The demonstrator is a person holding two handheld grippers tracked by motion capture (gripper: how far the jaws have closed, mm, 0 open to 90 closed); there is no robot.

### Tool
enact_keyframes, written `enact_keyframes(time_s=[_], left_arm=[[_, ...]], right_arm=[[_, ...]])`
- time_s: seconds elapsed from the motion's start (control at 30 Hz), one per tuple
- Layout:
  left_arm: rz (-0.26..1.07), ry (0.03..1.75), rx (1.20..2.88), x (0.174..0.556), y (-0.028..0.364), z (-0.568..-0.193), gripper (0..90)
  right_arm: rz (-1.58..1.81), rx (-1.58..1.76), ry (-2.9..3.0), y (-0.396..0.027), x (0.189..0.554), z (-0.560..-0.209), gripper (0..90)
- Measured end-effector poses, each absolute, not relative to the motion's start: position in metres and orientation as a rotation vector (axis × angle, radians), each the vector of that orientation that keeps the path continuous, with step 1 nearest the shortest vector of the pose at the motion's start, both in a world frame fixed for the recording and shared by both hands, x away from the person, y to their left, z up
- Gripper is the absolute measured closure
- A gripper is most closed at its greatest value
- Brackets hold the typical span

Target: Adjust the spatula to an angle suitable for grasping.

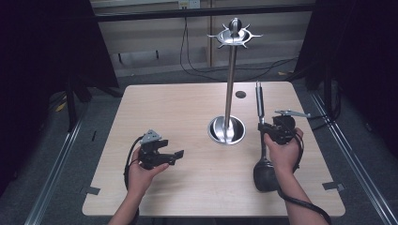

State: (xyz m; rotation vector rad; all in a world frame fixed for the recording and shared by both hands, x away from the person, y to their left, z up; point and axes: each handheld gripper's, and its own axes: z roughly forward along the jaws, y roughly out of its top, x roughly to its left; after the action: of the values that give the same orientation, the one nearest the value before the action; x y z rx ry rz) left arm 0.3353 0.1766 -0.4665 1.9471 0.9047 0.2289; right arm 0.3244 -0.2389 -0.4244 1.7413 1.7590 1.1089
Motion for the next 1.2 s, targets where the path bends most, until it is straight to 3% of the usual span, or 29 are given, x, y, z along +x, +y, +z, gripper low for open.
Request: enact_keyframes(time_s=[1.2], left_arm=[[0.24, 0.903, 1.961, 0.336, 0.177, -0.468, 14.5]], right_arm=[[1.481, 1.323, 1.738, -0.237, 0.288, -0.379, 76.0]])
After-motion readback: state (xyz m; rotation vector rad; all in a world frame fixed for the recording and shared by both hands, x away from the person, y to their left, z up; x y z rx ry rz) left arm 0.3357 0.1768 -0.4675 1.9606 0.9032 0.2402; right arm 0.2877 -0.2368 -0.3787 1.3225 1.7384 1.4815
